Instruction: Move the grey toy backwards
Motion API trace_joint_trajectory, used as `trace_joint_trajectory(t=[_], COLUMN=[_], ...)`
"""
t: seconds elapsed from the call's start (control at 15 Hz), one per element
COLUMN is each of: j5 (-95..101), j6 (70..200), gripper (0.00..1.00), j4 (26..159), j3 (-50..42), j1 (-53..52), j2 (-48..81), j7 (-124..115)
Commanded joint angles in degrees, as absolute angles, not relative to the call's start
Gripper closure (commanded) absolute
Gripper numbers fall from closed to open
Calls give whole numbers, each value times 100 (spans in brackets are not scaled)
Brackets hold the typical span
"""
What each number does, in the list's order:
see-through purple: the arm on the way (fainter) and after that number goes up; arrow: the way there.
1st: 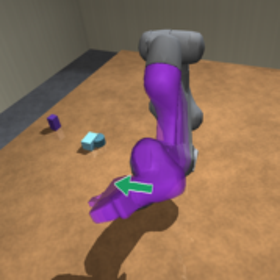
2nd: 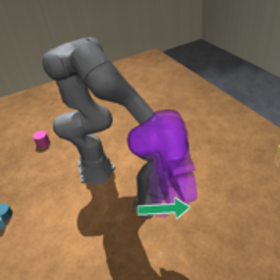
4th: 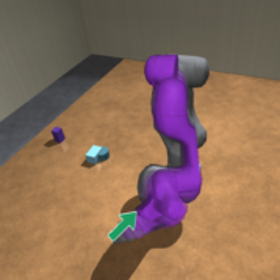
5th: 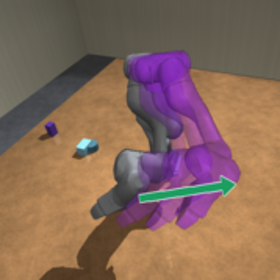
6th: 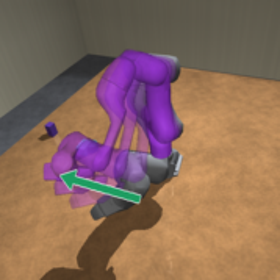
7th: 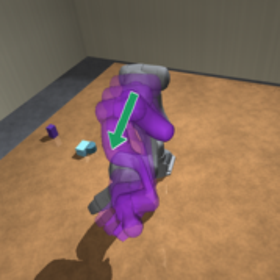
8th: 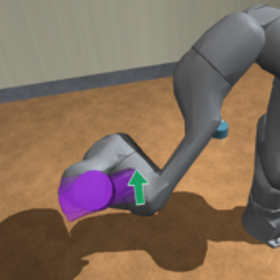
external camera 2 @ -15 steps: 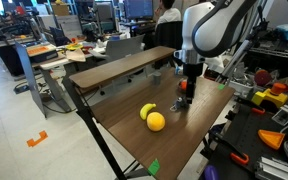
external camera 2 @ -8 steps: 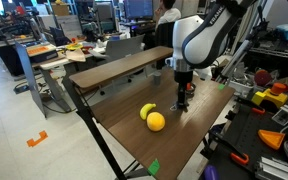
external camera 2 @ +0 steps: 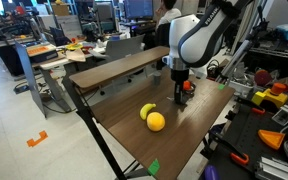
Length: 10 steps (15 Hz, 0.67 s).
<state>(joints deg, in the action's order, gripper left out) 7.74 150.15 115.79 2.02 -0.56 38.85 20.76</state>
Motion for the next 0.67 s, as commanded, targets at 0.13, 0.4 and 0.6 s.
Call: trace_joint_trajectory(t=[0.13, 0.4, 0.6], j5=[934, 835, 572], j6=[15155, 15734, 15878], gripper=[97, 97, 97], j4=[11684, 11796, 11408], j3=[233, 374, 753], j1=[-21, 137, 414], j2=[3736, 3523, 3532], j7=[1959, 2085, 2295])
